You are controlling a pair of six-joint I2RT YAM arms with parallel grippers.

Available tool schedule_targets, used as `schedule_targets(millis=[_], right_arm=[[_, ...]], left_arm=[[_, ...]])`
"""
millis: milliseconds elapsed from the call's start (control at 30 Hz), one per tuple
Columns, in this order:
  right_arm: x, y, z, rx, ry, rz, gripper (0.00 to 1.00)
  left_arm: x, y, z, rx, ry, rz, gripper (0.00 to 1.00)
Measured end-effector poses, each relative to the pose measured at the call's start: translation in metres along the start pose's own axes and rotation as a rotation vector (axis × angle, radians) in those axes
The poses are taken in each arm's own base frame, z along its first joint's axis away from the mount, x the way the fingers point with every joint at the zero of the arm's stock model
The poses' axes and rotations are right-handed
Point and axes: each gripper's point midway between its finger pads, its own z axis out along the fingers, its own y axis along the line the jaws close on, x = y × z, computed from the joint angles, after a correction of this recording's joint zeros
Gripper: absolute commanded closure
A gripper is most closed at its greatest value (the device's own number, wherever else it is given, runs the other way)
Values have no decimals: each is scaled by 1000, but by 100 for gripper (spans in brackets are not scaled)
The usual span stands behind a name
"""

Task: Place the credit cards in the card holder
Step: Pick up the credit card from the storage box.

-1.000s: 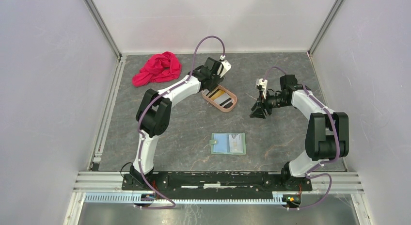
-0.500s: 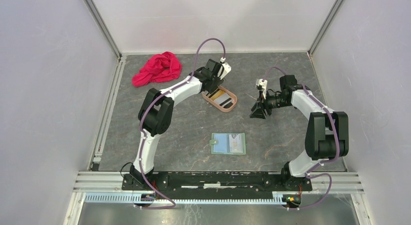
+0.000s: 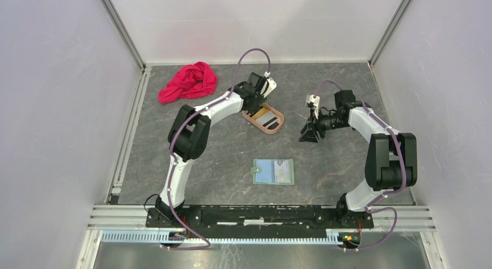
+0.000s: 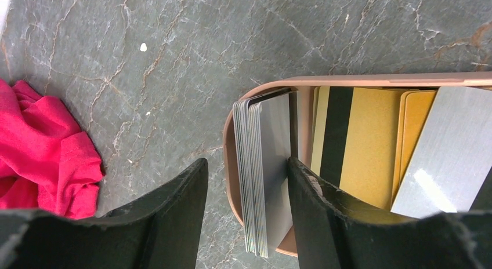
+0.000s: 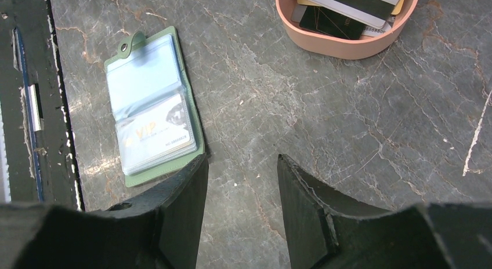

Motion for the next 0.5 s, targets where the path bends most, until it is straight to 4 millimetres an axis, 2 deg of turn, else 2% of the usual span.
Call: schedule_targets(millis=[500], right_arm=[[0, 0, 0, -2, 1, -4, 46]], left_arm=[[-1, 3, 0, -16, -1, -1, 43]])
